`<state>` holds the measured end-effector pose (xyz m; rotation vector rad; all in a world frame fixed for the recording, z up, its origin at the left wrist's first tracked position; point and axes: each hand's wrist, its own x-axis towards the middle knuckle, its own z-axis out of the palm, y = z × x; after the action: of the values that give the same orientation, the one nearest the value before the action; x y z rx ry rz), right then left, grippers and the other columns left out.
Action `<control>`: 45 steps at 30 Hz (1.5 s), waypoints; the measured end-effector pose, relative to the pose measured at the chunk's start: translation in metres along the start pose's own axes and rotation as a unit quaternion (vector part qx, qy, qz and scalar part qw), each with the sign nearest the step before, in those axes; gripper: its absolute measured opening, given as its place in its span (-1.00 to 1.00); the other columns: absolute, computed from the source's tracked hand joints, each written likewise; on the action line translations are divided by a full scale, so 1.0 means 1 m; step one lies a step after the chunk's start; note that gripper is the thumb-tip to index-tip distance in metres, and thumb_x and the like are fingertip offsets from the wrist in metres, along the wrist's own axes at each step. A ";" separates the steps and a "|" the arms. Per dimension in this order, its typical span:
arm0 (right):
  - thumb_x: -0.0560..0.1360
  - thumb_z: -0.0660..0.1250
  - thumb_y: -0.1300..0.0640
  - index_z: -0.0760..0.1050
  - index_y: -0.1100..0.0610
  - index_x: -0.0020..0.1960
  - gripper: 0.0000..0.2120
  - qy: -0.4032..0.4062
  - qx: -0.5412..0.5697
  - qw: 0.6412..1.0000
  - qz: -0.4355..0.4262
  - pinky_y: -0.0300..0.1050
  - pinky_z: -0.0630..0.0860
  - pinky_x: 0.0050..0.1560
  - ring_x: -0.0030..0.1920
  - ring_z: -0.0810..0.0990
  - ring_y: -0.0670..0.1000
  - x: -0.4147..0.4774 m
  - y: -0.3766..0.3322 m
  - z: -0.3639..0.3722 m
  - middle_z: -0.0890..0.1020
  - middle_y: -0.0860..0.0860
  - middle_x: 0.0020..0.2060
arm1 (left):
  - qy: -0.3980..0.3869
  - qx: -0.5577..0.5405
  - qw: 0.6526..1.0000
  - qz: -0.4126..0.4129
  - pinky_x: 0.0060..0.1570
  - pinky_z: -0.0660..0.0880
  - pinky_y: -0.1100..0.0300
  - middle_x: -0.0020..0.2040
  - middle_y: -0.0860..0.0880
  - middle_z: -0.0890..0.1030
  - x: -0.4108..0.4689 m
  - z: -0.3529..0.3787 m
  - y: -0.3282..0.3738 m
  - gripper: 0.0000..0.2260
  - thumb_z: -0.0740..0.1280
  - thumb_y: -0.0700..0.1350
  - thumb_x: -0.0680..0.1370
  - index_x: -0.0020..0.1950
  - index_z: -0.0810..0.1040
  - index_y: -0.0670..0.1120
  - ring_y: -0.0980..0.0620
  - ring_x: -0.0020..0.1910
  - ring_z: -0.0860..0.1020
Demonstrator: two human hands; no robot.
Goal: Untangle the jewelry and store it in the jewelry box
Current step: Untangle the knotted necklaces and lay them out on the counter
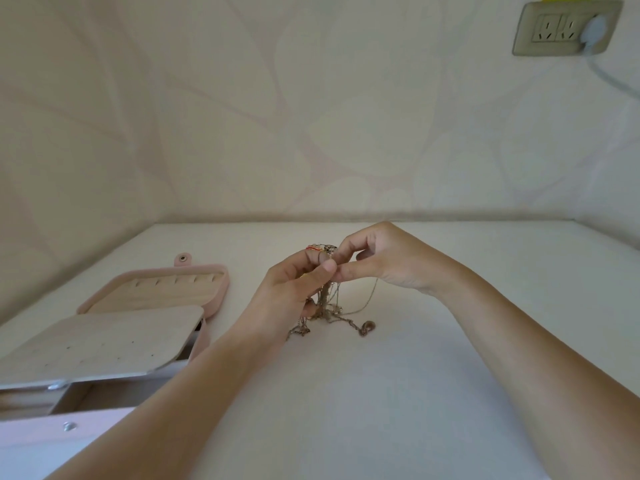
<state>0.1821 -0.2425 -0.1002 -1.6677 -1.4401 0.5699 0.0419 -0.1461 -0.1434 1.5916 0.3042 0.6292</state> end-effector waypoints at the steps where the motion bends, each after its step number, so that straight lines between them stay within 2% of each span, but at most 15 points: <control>1: 0.42 0.45 0.23 0.61 0.18 -0.13 -0.95 -0.005 -0.004 1.000 0.003 -0.52 0.29 -0.32 -0.45 0.48 -0.30 0.000 0.000 0.001 0.57 -0.23 -0.47 | 0.000 0.000 1.000 0.001 -0.47 0.23 0.37 -0.38 0.17 0.43 0.000 0.000 0.000 -0.89 0.29 -0.10 0.55 -0.18 0.51 -0.05 0.21 -0.44 0.31; 4: 0.44 0.39 0.27 0.54 0.13 -0.20 -0.91 0.012 -0.003 1.000 0.000 -0.42 0.32 -0.23 -0.39 0.48 -0.27 0.002 0.001 0.004 0.56 -0.16 -0.35 | 0.019 0.000 1.000 0.002 -0.44 0.22 0.32 -0.35 0.16 0.46 0.001 0.001 -0.001 -0.90 0.30 -0.12 0.55 -0.17 0.51 -0.06 0.20 -0.43 0.31; 7: 0.41 0.36 0.30 0.47 0.12 -0.26 -0.86 0.043 0.015 0.999 -0.016 -0.40 0.33 -0.28 -0.38 0.46 -0.25 0.005 0.002 0.006 0.55 -0.08 -0.32 | 0.032 -0.007 0.999 -0.007 -0.46 0.24 0.34 -0.38 0.10 0.35 0.002 0.003 -0.003 -0.89 0.29 -0.13 0.56 -0.16 0.50 -0.08 0.17 -0.44 0.27; 10: 0.36 0.40 0.24 0.49 0.09 -0.26 -0.88 0.052 0.021 0.998 -0.026 -0.24 0.43 -0.14 -0.31 0.53 -0.16 0.009 0.005 0.005 0.61 0.00 -0.27 | 0.033 -0.026 0.999 -0.020 -0.51 0.24 0.39 -0.37 0.06 0.31 0.002 0.004 -0.004 -0.89 0.25 -0.14 0.58 -0.14 0.46 -0.11 0.18 -0.47 0.26; 14: 0.45 0.39 0.31 0.48 0.09 -0.16 -0.85 0.046 0.050 0.997 -0.027 -0.40 0.34 -0.33 -0.42 0.46 -0.22 0.008 0.006 0.003 0.58 -0.07 -0.32 | 0.047 -0.020 0.998 -0.029 -0.52 0.26 0.39 -0.34 0.08 0.52 0.003 0.003 -0.003 -0.90 0.29 -0.12 0.56 -0.14 0.50 -0.09 0.18 -0.49 0.29; 18: 0.47 0.37 0.30 0.41 0.13 -0.12 -0.84 0.032 0.116 0.992 -0.023 -0.40 0.25 -0.45 -0.53 0.36 -0.20 0.006 0.002 0.002 0.59 -0.01 -0.31 | 0.053 0.014 0.998 -0.040 -0.51 0.22 0.37 -0.38 0.06 0.48 0.001 0.004 -0.002 -0.90 0.38 -0.09 0.49 -0.07 0.61 -0.11 0.18 -0.51 0.27; 22: 0.49 0.35 0.29 0.38 0.13 -0.12 -0.84 0.014 0.126 0.992 -0.015 -0.37 0.22 -0.46 -0.53 0.26 -0.18 0.006 0.004 0.001 0.55 -0.03 -0.33 | 0.095 0.028 0.995 -0.028 -0.52 0.22 0.38 -0.42 0.06 0.44 0.000 0.004 0.000 -0.91 0.42 -0.10 0.47 -0.19 0.64 -0.11 0.17 -0.52 0.25; 25: 0.53 0.30 0.28 0.38 0.14 -0.12 -0.88 -0.006 0.117 0.993 -0.008 -0.35 0.19 -0.46 -0.49 0.20 -0.13 0.006 0.007 0.001 0.48 -0.08 -0.39 | 0.122 0.040 0.992 -0.020 -0.51 0.23 0.41 -0.58 0.17 0.41 0.000 0.005 0.000 -0.91 0.43 -0.12 0.45 -0.13 0.64 -0.13 0.21 -0.60 0.31; 27: 0.55 0.27 0.28 0.37 0.14 -0.11 -0.89 -0.024 0.115 0.993 -0.003 -0.35 0.19 -0.45 -0.48 0.19 -0.12 0.006 0.008 0.001 0.47 -0.14 -0.43 | 0.129 0.041 0.991 -0.011 -0.54 0.24 0.46 -0.55 0.17 0.46 0.000 0.004 0.002 -0.93 0.44 -0.14 0.44 -0.14 0.63 -0.13 0.24 -0.62 0.34; 29: 0.57 0.24 0.28 0.36 0.13 -0.10 -0.89 -0.033 0.111 0.993 0.001 -0.32 0.17 -0.43 -0.49 0.20 -0.12 0.006 0.008 0.001 0.46 -0.14 -0.43 | 0.126 0.047 0.991 -0.012 -0.55 0.23 0.48 -0.53 0.18 0.47 0.000 0.004 0.003 -0.94 0.45 -0.15 0.44 -0.15 0.62 -0.12 0.25 -0.62 0.36; 31: 0.58 0.22 0.27 0.36 0.13 -0.09 -0.90 -0.038 0.102 0.994 0.001 -0.29 0.16 -0.42 -0.50 0.20 -0.12 0.005 0.008 0.000 0.46 -0.04 -0.36 | 0.119 0.055 0.991 -0.021 -0.53 0.24 0.43 -0.53 0.20 0.46 -0.001 0.004 0.003 -0.93 0.44 -0.13 0.45 -0.15 0.61 -0.11 0.25 -0.61 0.37; 33: 0.58 0.23 0.28 0.35 0.14 -0.09 -0.89 -0.043 0.098 0.994 -0.002 -0.30 0.17 -0.42 -0.49 0.20 -0.12 0.004 0.007 -0.001 0.45 0.07 -0.28 | 0.117 0.054 0.991 -0.026 -0.48 0.23 0.36 -0.47 0.20 0.51 -0.001 0.004 0.003 -0.93 0.44 -0.11 0.45 -0.16 0.60 -0.08 0.24 -0.60 0.36; 37: 0.55 0.26 0.32 0.34 0.14 -0.12 -0.86 -0.051 0.103 0.993 -0.007 -0.33 0.18 -0.43 -0.49 0.23 -0.12 0.004 0.009 -0.003 0.39 0.14 -0.19 | 0.105 0.062 0.992 -0.029 -0.54 0.21 0.39 -0.35 0.15 0.59 -0.002 0.003 0.004 -0.91 0.44 -0.12 0.45 -0.23 0.57 -0.04 0.21 -0.61 0.27; 41: 0.49 0.32 0.37 0.35 0.13 -0.23 -0.76 -0.044 0.089 0.995 -0.010 -0.32 0.21 -0.43 -0.45 0.26 -0.07 0.004 0.009 -0.004 0.49 0.14 -0.18 | 0.080 0.051 0.995 -0.039 -0.57 0.19 0.38 -0.44 0.17 0.51 -0.001 0.002 0.003 -0.90 0.40 -0.17 0.48 -0.22 0.54 -0.09 0.14 -0.54 0.23; 45: 0.45 0.32 0.41 0.30 0.10 -0.33 -0.67 -0.037 0.070 0.997 -0.006 -0.31 0.23 -0.42 -0.33 0.30 0.00 0.004 0.008 -0.002 0.55 0.01 -0.27 | 0.079 0.027 0.996 -0.034 -0.52 0.20 0.32 -0.47 0.16 0.44 0.002 0.004 0.001 -0.86 0.38 -0.24 0.47 -0.26 0.51 -0.10 0.11 -0.48 0.26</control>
<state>0.1892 -0.2389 -0.1052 -1.5406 -1.4276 0.7154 0.0451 -0.1487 -0.1423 1.5790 0.4935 0.7003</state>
